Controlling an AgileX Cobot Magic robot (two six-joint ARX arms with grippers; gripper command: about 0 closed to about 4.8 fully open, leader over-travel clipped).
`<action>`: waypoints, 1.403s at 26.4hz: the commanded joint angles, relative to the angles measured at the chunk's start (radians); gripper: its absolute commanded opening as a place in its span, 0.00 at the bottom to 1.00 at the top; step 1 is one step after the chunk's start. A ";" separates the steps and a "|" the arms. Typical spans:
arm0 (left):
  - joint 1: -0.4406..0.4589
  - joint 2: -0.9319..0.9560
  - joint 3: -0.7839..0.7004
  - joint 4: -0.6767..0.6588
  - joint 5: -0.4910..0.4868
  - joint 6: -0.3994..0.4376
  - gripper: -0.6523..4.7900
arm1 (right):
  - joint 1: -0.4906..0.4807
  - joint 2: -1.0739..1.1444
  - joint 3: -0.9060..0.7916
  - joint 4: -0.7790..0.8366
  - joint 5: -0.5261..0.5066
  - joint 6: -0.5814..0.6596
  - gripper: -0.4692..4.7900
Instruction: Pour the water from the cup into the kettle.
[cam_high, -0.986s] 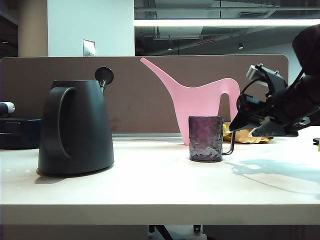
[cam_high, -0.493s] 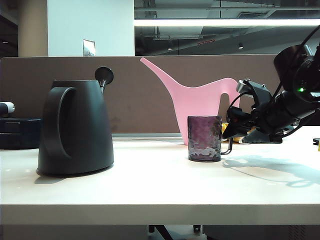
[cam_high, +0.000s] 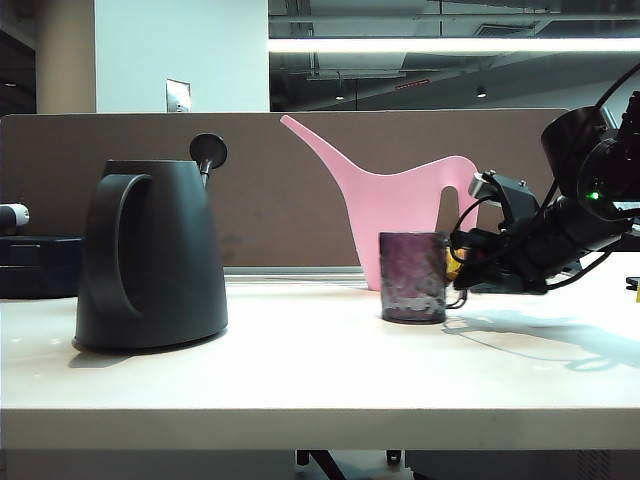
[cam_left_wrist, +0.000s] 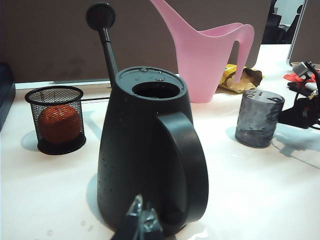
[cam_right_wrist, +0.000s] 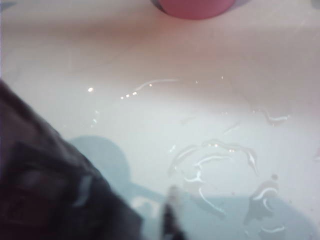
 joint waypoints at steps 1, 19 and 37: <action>-0.001 0.000 0.002 0.013 0.003 0.004 0.11 | 0.001 -0.004 0.006 0.064 0.001 0.001 0.12; -0.001 0.000 0.002 0.012 0.003 0.004 0.11 | 0.086 -0.312 0.043 -0.166 0.111 0.000 0.07; -0.001 0.000 0.003 -0.043 0.074 0.008 0.11 | 0.376 -0.340 0.529 -0.640 0.434 -0.356 0.07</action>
